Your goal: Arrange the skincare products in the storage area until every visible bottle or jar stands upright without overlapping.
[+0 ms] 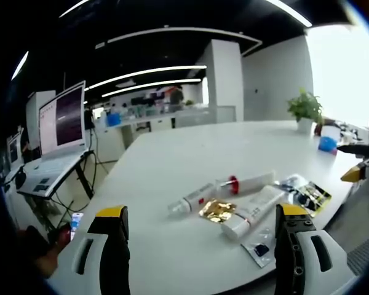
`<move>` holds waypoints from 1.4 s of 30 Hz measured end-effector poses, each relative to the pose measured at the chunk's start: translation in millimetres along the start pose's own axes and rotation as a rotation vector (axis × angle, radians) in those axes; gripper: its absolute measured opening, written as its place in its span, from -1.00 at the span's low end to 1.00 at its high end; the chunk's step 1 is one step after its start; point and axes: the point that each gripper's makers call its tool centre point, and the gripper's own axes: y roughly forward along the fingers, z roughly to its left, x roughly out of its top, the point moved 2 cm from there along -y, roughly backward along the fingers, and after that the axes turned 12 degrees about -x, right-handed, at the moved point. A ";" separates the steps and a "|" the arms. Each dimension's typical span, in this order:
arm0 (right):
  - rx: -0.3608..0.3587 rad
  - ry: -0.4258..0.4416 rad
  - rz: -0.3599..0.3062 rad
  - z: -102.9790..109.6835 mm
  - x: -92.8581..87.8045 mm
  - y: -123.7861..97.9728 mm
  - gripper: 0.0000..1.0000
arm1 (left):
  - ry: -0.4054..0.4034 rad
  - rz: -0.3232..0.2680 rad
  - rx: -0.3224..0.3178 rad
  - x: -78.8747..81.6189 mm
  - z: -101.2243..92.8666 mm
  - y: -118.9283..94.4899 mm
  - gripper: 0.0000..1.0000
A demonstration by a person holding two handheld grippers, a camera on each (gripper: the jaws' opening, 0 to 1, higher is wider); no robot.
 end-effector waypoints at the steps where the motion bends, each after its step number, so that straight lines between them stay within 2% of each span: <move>1: 0.001 -0.003 0.002 0.2 -0.4 0.2 0.99 | 0.000 0.000 0.003 -0.1 0.5 -0.1 0.95; 23: 0.001 0.000 0.002 -0.5 -0.2 0.8 0.99 | 0.010 0.052 -0.001 -7.2 -0.8 1.5 0.94; 42: -0.005 0.000 0.005 -2.7 -1.2 1.2 0.99 | 0.006 0.056 0.009 -8.4 0.0 0.7 0.94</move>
